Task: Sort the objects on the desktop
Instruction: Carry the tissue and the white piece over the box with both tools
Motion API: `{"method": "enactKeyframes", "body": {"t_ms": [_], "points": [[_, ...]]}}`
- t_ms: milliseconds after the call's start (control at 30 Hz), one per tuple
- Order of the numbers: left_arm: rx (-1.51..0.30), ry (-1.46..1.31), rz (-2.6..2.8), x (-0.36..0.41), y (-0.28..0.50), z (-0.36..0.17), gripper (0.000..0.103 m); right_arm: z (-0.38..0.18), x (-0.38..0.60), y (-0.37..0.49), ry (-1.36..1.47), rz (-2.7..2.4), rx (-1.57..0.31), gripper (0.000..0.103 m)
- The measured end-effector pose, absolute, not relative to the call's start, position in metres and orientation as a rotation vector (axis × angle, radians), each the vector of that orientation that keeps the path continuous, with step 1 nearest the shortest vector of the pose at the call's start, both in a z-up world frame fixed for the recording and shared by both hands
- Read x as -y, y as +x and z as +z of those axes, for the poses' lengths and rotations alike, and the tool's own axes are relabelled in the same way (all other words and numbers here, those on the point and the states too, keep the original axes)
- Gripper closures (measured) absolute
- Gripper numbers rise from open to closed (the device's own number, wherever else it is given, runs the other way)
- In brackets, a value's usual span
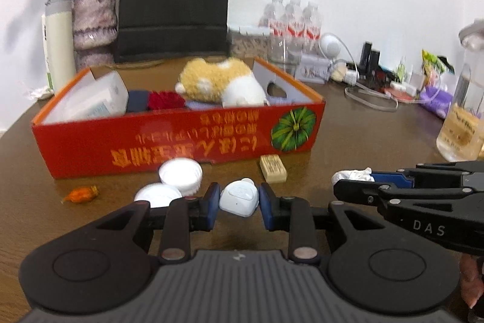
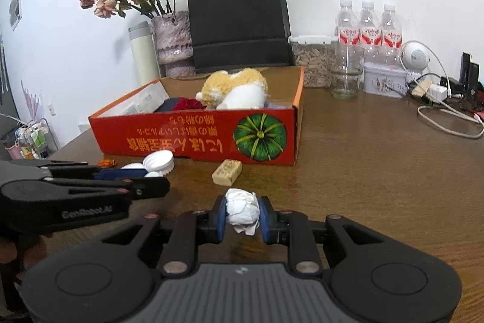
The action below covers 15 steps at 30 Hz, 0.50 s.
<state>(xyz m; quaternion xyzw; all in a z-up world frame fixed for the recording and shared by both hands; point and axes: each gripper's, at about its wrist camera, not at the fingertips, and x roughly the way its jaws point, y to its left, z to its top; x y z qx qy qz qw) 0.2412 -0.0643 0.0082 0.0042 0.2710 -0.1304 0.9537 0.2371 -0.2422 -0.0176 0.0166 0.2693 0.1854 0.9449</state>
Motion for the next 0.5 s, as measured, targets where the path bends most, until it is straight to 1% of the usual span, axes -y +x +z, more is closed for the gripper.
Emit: {"method": "enactKeyframes", "body": {"t_ms": [367,500], "points": [[-0.419,-0.041,-0.225,0.043,0.251,0.054,0.075,0.032,0.224,0.253,0.001,0.424,-0.432,0.082],[-0.376,-0.049,-0.206,0.037,0.259,0.067,0.075,0.053,0.208,0.263,-0.05,0.439,-0.383,0.082]]}}
